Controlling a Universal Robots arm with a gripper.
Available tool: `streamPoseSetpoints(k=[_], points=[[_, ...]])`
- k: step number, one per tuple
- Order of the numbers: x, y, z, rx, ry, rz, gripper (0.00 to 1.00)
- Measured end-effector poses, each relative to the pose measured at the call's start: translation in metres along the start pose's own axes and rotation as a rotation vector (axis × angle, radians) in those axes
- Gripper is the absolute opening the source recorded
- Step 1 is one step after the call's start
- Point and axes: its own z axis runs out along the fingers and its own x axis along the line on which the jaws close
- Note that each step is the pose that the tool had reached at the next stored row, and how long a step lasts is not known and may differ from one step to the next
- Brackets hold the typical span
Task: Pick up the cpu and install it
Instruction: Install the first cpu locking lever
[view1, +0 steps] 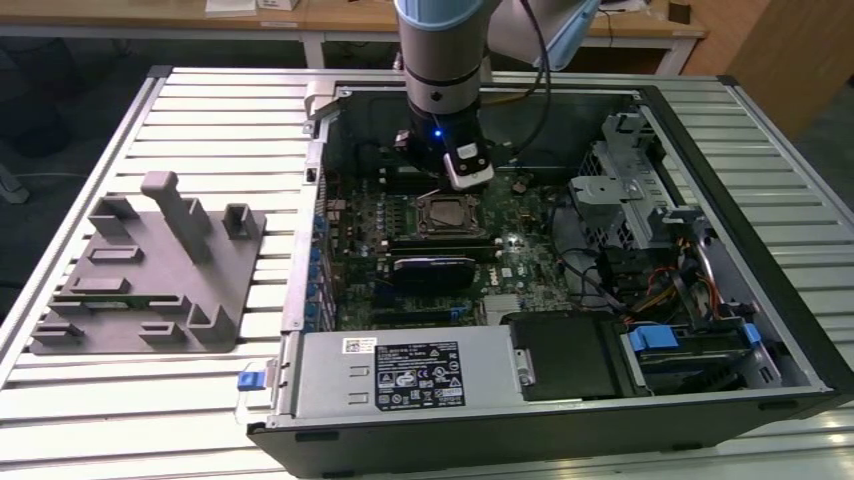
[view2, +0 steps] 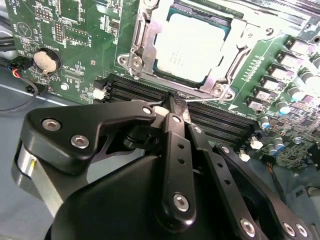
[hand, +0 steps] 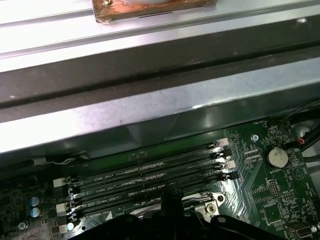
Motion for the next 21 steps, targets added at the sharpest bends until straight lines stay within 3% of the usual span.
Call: streamPoseSetpoints(k=[4, 11, 15, 19, 21], points=[[0.0000, -0.0001, 0.0004, -0.0003, -0.0004, 0.000, 0.11], [0.0003, -0.0009, 0.0046, -0.0082, -0.0298, -0.007, 0.11], [0.0012, 0.0015, 0.0069, -0.0092, -0.0357, -0.008, 0.11], [0.0019, 0.0042, 0.0080, -0.0043, -0.0374, -0.007, 0.11], [0.0020, 0.0042, 0.0085, 0.0044, -0.0422, -0.006, 0.11]])
